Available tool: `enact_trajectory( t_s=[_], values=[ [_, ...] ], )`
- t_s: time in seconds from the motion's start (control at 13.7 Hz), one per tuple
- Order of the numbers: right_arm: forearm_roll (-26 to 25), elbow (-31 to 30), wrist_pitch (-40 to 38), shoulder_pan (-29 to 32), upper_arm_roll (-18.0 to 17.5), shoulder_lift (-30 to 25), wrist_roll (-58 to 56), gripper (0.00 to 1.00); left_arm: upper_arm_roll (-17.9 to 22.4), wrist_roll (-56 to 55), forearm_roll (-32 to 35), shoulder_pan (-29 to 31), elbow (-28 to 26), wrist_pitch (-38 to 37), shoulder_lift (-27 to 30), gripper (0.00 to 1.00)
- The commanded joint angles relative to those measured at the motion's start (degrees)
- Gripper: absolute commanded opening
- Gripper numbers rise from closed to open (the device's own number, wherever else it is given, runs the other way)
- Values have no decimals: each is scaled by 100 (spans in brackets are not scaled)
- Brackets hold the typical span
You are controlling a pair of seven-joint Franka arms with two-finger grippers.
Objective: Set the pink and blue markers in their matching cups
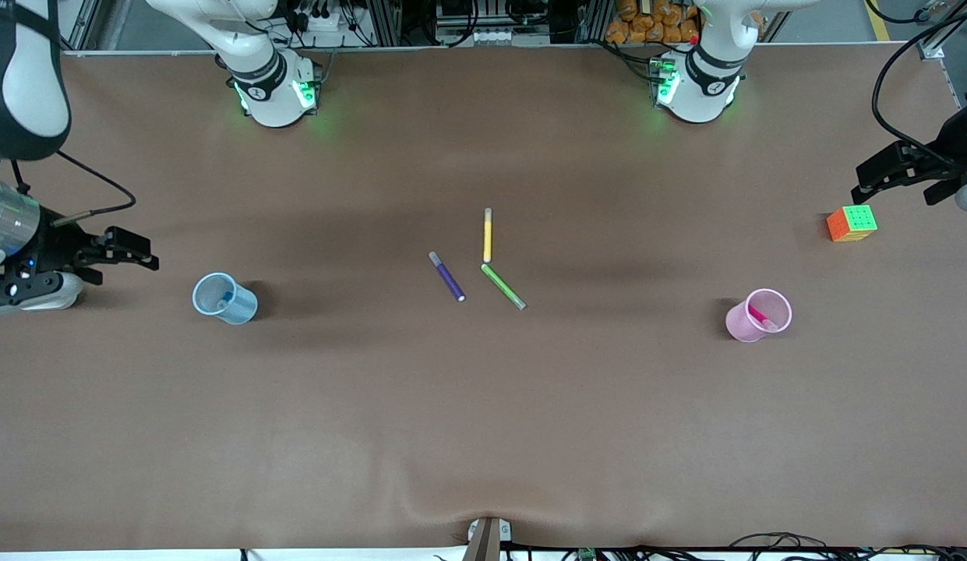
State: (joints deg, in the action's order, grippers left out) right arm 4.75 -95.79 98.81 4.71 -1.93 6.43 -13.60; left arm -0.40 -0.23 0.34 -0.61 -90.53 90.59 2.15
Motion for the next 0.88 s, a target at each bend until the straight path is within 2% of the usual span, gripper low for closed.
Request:
enact_trajectory(
  t_s=[0.0,0.15,0.51,0.8],
  values=[
    [-211,664,-799,-102,-1,-54,707,100,-4,23,-34,-9,88,-94,-57,100],
    [-211,938,-1265,-76,-1,-62,920,100,-4,23,-34,-9,88,-94,-48,100],
    [-194,869,-1803,-49,52,-633,981,100,-4,32,-34,0,88,-94,-48,100],
    [-194,878,-2251,-119,61,-844,1798,100,-4,41,-34,0,88,-94,-57,100]
  ],
)
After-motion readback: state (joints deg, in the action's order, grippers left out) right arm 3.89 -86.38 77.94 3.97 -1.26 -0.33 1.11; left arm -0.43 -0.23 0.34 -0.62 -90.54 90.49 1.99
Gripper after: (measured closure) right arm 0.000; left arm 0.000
